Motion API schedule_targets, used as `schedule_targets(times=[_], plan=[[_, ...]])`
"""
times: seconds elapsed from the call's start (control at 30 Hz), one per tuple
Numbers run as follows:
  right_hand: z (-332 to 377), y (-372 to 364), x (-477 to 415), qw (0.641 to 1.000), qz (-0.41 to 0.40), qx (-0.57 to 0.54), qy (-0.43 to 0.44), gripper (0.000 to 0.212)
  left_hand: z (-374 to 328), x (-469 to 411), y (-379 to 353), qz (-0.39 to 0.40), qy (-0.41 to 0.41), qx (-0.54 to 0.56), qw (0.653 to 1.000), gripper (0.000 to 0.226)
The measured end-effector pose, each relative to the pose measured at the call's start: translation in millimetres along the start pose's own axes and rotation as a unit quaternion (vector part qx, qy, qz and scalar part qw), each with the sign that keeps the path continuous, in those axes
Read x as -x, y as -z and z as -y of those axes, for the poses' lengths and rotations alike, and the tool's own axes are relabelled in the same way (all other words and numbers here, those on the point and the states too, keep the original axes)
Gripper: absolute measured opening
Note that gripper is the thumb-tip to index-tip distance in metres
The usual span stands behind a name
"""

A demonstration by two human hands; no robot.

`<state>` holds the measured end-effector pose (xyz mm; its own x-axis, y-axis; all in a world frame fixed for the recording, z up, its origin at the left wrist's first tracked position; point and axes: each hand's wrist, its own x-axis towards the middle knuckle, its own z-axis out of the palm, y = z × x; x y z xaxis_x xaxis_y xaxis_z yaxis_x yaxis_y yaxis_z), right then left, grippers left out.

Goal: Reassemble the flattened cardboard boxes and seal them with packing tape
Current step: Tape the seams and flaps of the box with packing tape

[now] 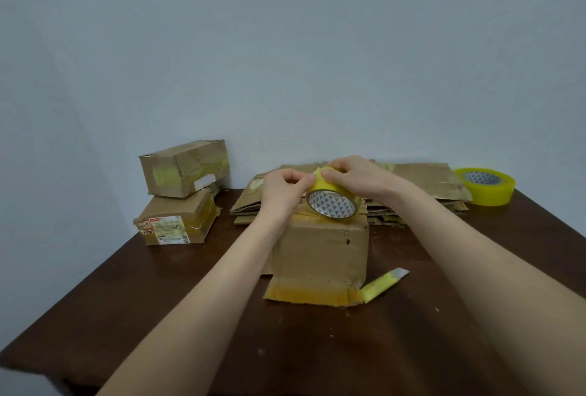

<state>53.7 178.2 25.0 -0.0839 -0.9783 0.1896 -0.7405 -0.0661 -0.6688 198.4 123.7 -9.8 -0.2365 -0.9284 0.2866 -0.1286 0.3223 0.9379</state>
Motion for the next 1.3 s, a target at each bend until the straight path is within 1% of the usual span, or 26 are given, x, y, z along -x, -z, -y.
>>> schedule_targets(times=[0.07,0.13,0.17,0.2,0.27,0.37,0.43,0.53,0.63,0.73,0.8,0.9,0.97,1.03,1.17,1.23,1.3], plan=[[-1.8,2.0,4.0,0.999,0.021,-0.028,0.014,0.036,-1.7,-1.1,-2.4,-0.008,-0.009,-0.02,1.0,0.015],[-10.4,3.6,5.7,0.999,0.036,-0.014,0.017,0.058,-2.1,-3.5,-0.5,-0.039,-0.016,-0.053,0.998,0.019],[-17.4,3.3,4.8,1.0,0.026,-0.007,0.006,0.064,-0.1,-6.1,2.0,-0.055,-0.012,-0.069,0.996,0.019],[-23.5,2.4,4.1,1.0,0.006,-0.012,-0.005,0.062,3.4,-8.4,4.5,-0.067,-0.009,-0.082,0.994,0.02],[-29.4,0.6,2.0,0.998,-0.037,-0.046,-0.009,0.051,10.7,-10.2,8.0,-0.079,-0.008,-0.116,0.99,0.021],[-22.8,1.4,-1.1,0.996,-0.061,-0.055,0.02,0.04,17.6,-8.8,9.2,-0.084,0.008,-0.141,0.986,0.019],[-18.3,2.9,-2.8,0.997,-0.07,-0.03,0.033,0.039,19.8,-5.5,9.9,-0.077,0.032,-0.133,0.988,0.016],[-16.5,3.1,-2.1,0.996,-0.084,-0.001,0.032,0.042,24.1,-2.0,12.7,-0.07,0.044,-0.126,0.989,0.015],[-14.6,4.4,-0.9,0.996,-0.078,0.036,0.03,0.056,27.6,-0.9,14.8,-0.071,0.059,-0.102,0.99,0.014],[-13.6,4.8,-1.7,0.995,-0.067,0.076,0.02,0.065,30.4,-0.8,16.5,-0.069,0.068,-0.076,0.992,0.013],[-12.7,3.5,-2.1,0.993,-0.069,0.091,0.006,0.064,31.0,0.5,16.7,-0.071,0.072,-0.063,0.993,0.012],[-8.7,4.6,0.8,0.992,-0.067,0.104,0.005,0.055,31.1,3.0,18.1,-0.08,0.076,-0.044,0.993,0.012],[-5.2,8.0,2.5,0.984,-0.06,0.169,0.006,0.048,33.7,1.9,23.3,-0.096,0.086,-0.037,0.991,0.014],[-3.0,11.3,2.6,0.976,-0.049,0.212,0.01,0.049,36.2,-0.5,30.7,-0.108,0.088,-0.05,0.989,0.015],[-2.5,9.9,0.7,0.985,-0.019,0.168,0.033,0.058,41.1,2.1,43.6,-0.124,0.089,-0.076,0.985,0.016],[-5.2,4.2,0.7,0.988,-0.011,0.151,0.038,0.056,45.9,5.2,47.9,-0.125,0.102,-0.075,0.984,0.017],[-5.8,-1.4,1.5,0.99,-0.027,0.136,0.029,0.052,51.2,6.5,50.5,-0.127,0.114,-0.071,0.983,0.017]])
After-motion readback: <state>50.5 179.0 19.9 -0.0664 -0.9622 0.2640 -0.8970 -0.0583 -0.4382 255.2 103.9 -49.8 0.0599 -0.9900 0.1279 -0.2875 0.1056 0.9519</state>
